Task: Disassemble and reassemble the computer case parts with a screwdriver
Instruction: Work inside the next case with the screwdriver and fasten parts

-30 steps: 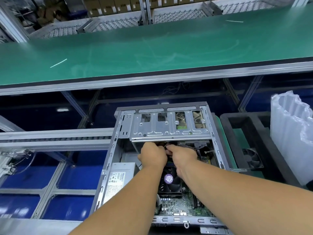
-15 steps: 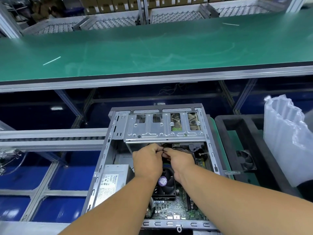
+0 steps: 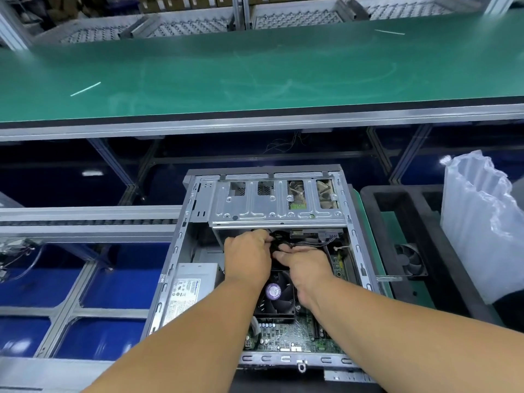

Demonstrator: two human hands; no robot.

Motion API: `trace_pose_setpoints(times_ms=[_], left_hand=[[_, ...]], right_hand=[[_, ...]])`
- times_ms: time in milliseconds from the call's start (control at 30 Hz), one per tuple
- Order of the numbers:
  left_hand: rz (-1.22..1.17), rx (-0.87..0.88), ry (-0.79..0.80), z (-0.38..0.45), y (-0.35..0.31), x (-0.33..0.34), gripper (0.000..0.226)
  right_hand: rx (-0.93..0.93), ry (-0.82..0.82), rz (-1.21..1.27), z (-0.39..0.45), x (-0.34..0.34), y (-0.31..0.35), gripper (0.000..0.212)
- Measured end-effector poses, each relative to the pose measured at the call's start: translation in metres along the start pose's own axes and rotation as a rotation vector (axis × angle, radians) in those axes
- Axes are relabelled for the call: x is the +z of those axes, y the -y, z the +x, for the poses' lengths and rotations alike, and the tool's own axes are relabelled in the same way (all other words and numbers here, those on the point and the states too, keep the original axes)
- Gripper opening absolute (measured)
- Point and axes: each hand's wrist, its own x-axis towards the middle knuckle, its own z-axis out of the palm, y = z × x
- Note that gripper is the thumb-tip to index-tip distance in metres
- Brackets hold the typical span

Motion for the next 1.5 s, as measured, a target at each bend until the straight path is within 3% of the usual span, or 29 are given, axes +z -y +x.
trace_pose_setpoints(times_ms=[267, 1500], left_hand=[[0.138, 0.045, 0.003, 0.0014, 0.0008, 0.0051, 0.025], [0.136, 0.013, -0.006, 0.0017, -0.0010, 0.0056, 0.023]], right_hand=[[-0.007, -0.006, -0.002, -0.0012, 0.0011, 0.0019, 0.028], [-0.019, 0.036, 0.027, -0.0003, 0.0016, 0.0028, 0.031]])
